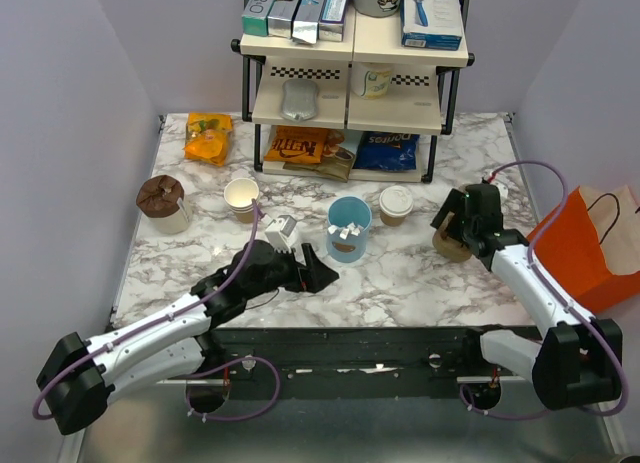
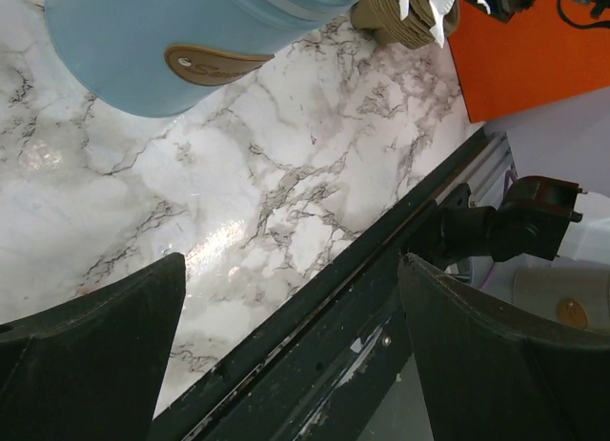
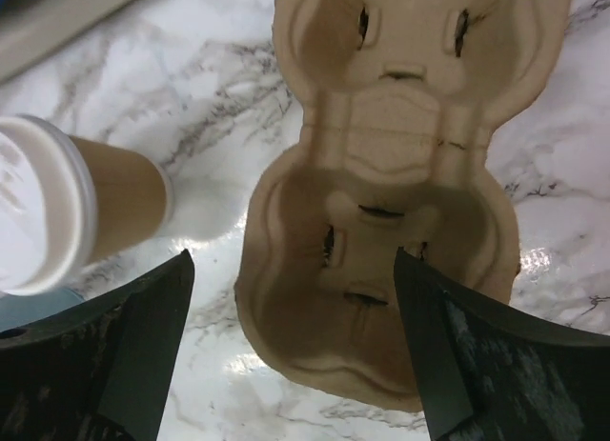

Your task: Pack the takeout coffee

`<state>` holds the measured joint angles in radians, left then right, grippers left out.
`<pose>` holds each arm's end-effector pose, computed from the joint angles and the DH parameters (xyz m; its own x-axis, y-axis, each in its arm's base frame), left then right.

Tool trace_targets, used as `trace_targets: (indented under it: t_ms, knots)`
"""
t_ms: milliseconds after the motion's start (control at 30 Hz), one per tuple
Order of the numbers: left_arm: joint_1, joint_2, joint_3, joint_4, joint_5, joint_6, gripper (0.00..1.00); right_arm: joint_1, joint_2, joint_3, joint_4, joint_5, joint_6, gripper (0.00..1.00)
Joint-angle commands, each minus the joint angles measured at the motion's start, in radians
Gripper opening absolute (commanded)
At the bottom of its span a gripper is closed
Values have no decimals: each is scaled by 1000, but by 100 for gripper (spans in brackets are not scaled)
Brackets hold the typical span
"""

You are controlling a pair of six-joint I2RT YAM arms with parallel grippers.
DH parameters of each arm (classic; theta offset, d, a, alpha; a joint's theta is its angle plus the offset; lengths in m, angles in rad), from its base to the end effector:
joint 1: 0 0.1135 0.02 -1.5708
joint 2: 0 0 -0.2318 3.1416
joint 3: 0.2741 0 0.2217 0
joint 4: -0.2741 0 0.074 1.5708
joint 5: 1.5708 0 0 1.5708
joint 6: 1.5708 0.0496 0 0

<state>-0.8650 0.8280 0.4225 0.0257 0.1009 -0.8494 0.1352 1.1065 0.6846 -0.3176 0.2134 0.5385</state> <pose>0.1243 -0.1536 0.2095 -0.7730 -0.2448 -0.5853 0.3596 0.5911 -0.7220 0.2253 0.0200 0.2056 -0.5613 0.4295 -0.7074 0.3625 0.8960 0.2564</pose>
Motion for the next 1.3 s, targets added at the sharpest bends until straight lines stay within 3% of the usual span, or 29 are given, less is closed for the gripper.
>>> trace_targets:
  t_ms: [0,233,467,600,767,900,1067,1267]
  knots:
    - [-15,52,-10,154,-3,24,99,-3,52,-16,-46,-125,-83,90]
    - [-22,102,15,174,-26,59,99,-2,101,-2,-136,-322,-199,80]
    - [-20,125,35,172,-50,61,99,40,-45,-103,-156,-520,-54,78]
    - [-20,141,51,166,-50,64,99,153,-109,-137,-150,-595,43,78]
    - [-19,137,68,123,-78,49,99,354,-117,-122,-98,-600,173,79]
    - [-17,91,36,125,-93,32,99,513,-79,-135,49,-591,270,79]
    - [-14,28,16,34,-148,19,99,633,4,-93,181,-534,359,80]
    - [-9,-66,-4,-65,-175,4,99,739,24,38,45,-347,299,82]
